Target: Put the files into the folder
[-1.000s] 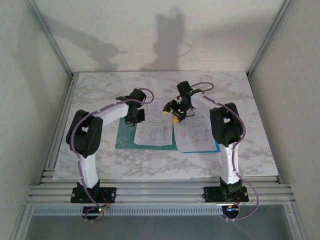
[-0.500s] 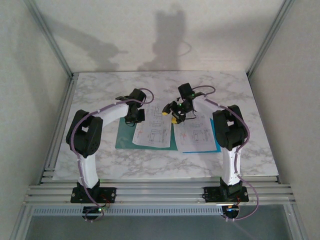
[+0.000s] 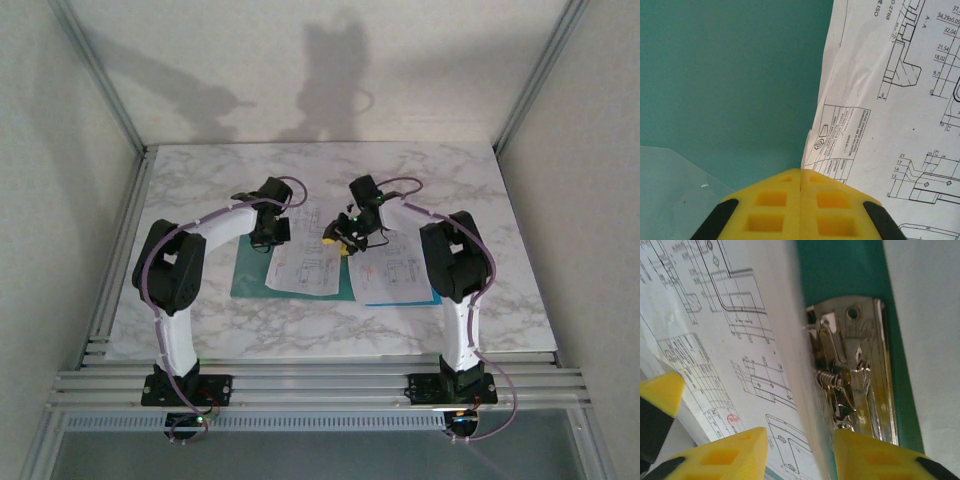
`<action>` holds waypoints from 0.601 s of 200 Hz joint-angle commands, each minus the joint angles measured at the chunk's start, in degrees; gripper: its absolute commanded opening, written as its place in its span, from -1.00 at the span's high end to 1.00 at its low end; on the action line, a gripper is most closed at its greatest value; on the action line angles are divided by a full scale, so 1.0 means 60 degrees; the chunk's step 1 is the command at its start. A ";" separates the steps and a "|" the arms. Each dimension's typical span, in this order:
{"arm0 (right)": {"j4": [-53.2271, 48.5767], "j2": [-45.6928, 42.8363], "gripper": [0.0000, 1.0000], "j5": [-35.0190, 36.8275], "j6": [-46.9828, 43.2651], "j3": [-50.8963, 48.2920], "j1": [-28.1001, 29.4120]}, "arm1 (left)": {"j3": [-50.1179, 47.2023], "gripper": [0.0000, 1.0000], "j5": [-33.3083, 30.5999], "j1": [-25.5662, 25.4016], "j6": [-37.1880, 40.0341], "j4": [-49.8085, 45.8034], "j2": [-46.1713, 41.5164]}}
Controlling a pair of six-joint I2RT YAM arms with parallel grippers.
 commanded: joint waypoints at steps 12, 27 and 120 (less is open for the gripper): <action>-0.0030 -0.0355 0.29 0.0111 -0.0230 -0.0237 0.0184 | -0.0138 1.00 0.0123 0.0061 -0.0194 0.0020 0.0062; -0.0057 -0.0374 0.35 0.0141 -0.0257 -0.0222 0.0243 | -0.0146 1.00 0.0126 0.0061 -0.0208 0.0043 0.0059; -0.1167 -0.0540 1.00 0.1062 -0.1201 0.0156 0.0367 | -0.0117 1.00 0.0182 0.0076 -0.0445 0.0020 -0.0135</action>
